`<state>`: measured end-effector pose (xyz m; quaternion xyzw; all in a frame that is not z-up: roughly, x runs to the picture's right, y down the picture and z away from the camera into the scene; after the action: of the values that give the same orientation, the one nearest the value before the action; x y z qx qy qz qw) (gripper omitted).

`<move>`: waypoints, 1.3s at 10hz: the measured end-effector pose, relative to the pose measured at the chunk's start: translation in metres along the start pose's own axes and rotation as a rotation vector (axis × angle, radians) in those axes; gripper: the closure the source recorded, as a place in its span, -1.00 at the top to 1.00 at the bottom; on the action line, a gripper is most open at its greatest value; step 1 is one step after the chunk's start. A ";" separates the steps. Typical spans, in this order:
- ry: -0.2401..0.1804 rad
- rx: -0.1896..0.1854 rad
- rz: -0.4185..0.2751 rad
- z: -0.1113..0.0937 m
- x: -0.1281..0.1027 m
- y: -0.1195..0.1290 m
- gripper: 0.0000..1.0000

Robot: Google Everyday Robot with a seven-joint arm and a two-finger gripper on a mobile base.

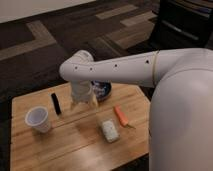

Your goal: Drag the ceramic bowl in a circle

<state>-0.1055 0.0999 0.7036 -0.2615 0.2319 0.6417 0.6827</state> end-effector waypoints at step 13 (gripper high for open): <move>0.021 0.048 -0.094 0.004 -0.045 -0.049 0.30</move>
<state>-0.0600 0.0669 0.7388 -0.2623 0.2421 0.6002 0.7158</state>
